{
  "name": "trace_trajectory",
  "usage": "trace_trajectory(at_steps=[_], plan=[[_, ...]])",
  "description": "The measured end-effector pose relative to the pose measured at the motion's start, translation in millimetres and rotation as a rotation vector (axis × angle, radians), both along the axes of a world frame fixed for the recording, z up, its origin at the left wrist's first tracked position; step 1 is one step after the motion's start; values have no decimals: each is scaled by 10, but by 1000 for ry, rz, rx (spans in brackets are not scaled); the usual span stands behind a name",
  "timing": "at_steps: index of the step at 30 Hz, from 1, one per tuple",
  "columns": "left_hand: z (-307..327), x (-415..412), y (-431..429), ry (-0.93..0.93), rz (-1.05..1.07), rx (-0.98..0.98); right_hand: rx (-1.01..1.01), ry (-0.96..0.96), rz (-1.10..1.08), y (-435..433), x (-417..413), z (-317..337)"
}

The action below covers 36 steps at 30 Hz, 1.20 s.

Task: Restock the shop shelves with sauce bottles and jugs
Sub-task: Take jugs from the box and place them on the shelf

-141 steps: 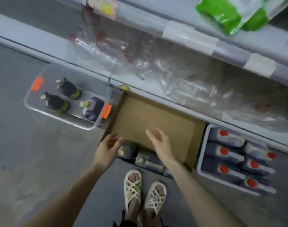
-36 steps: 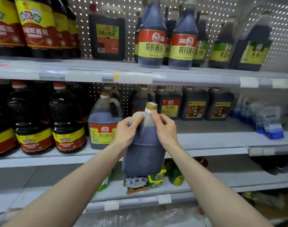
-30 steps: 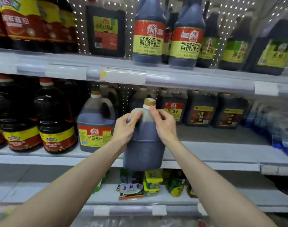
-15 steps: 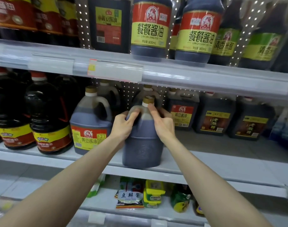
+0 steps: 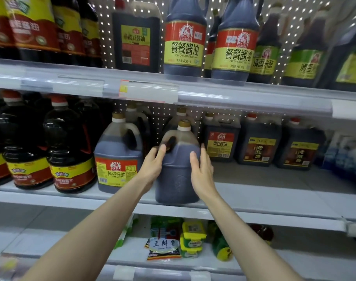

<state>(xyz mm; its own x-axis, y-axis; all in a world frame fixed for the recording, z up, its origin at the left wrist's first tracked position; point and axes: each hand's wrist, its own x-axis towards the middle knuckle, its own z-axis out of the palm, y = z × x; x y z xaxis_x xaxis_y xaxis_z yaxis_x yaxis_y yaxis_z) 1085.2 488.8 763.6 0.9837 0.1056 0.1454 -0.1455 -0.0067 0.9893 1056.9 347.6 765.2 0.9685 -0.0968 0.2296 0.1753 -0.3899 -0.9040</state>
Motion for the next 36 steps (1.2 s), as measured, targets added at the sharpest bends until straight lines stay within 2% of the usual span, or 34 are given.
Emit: trace_trajectory(at_steps=[5,8,14,20,23,30,36], plan=[[-71,-93,75,-2,-66,26,18,23,24,130,-302,-164],[-65,-140,126,19,-119,44,97,70,29,235,-322,-162],[-170,-102,242,56,-163,65,114,80,-8,370,-287,-166],[-243,-278,231,-70,-105,205,241,105,5,235,-111,-86],[-297,-320,256,-139,-115,310,244,139,-11,227,-31,-21],[-279,-309,230,-1,-117,125,283,159,42,298,-124,-145],[-434,-290,177,4,-96,10,303,159,78,327,-90,-201]])
